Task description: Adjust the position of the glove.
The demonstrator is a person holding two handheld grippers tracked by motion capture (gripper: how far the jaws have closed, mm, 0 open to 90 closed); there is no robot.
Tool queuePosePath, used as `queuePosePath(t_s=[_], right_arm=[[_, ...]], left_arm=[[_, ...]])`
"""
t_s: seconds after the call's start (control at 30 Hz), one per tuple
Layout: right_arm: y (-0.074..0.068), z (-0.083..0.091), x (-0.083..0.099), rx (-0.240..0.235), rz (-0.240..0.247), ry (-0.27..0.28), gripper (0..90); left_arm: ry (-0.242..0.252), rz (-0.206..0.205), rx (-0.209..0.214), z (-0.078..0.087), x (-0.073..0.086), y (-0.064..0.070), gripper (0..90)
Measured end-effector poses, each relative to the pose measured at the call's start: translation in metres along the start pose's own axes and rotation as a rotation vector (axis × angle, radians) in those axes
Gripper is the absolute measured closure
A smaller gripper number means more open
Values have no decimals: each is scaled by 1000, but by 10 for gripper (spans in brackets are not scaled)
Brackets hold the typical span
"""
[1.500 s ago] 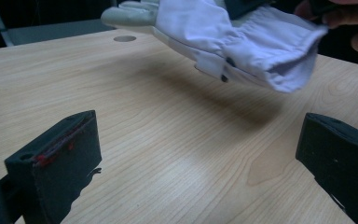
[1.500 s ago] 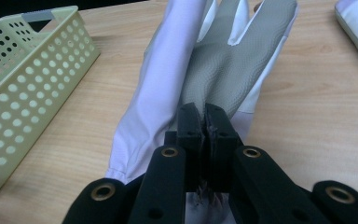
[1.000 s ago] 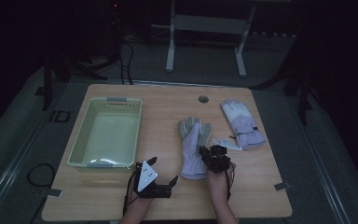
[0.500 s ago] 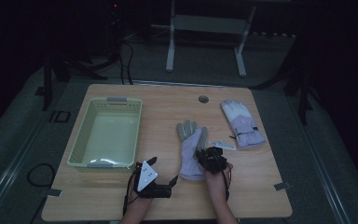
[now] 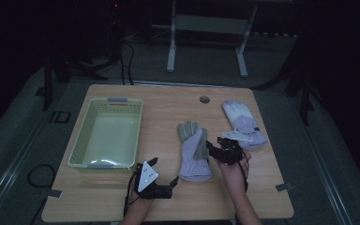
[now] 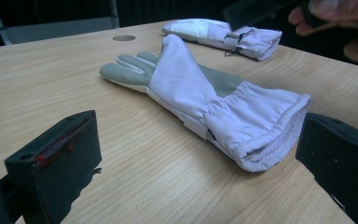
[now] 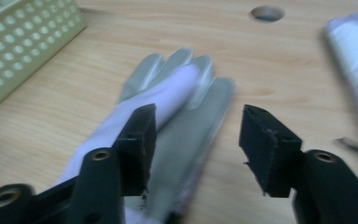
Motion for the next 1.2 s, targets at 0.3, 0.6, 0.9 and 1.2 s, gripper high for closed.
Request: queuePosePath(t_s=[0.3, 0.6, 0.9, 1.2], right_arm=[[58, 12, -5, 37, 10, 21, 422], [106, 5, -2, 55, 13, -17, 435], [156, 3, -3, 101, -25, -40, 471], [178, -8, -9, 109, -24, -72, 440]], left_arm=[[-2, 9, 4, 0, 0, -1, 1], [-3, 9, 4, 0, 0, -1, 1], [-5, 4, 0, 0, 0, -1, 1], [-2, 6, -2, 1, 0, -1, 1]])
Point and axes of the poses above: each handheld gripper's, and its own axes: z roughly backward along the jaws, x roughly out of its underside, y roughly to its right, the point moved 7 cm from there along -z, roughly forward along the jaws, and after that the axes turned 9 degrees about z, right-handed, at the moved point
